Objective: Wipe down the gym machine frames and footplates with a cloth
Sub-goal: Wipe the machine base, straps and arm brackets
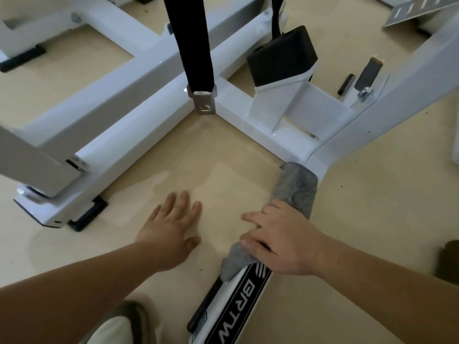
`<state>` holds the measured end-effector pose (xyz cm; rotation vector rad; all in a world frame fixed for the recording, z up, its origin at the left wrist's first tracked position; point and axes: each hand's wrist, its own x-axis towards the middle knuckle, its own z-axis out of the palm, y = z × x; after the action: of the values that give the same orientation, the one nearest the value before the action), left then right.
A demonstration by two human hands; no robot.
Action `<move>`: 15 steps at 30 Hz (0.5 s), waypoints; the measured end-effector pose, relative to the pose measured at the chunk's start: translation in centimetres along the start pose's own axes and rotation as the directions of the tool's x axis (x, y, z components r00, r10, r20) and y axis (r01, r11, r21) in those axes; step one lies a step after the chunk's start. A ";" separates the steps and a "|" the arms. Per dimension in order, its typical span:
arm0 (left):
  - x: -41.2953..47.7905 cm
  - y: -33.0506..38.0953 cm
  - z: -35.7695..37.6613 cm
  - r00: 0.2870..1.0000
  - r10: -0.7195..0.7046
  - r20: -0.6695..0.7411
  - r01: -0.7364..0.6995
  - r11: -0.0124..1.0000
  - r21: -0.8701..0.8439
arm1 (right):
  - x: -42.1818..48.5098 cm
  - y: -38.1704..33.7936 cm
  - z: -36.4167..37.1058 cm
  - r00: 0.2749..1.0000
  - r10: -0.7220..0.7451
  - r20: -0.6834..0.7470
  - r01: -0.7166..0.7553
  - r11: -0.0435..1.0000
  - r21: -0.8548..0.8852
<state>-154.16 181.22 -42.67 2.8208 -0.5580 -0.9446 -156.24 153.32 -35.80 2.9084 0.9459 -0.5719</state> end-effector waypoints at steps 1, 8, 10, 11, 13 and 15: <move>0.0 0.0 0.1 1.000 -0.001 -0.002 0.001 1.000 0.003 | -0.4 0.4 -0.2 1.000 0.000 0.008 0.000 1.000 0.018; 0.1 -0.2 0.6 1.000 0.000 -0.003 0.000 1.000 0.015 | -0.5 6.9 -1.1 0.923 0.383 -0.018 -0.384 0.921 -0.074; 0.2 -0.3 0.6 1.000 0.001 -0.001 -0.001 1.000 0.013 | 0.8 6.0 -1.6 0.901 0.432 -0.042 -0.434 0.897 -0.085; 0.1 -0.3 0.6 1.000 0.003 0.002 -0.003 1.000 0.013 | 1.3 5.2 -1.6 0.913 0.408 -0.030 -0.409 0.908 -0.096; 0.0 -0.3 0.4 1.000 0.007 0.010 -0.007 1.000 0.007 | 1.8 3.0 -1.7 0.966 0.256 0.043 -0.251 0.964 -0.086; -0.1 -0.3 0.3 1.000 0.011 0.014 -0.011 1.000 0.008 | 1.5 1.4 -1.8 0.991 0.079 0.105 -0.077 0.997 -0.030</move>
<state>-154.30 181.58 -42.91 2.8174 -0.5793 -0.9635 -153.72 153.29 -34.72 2.8445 0.8168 -0.6962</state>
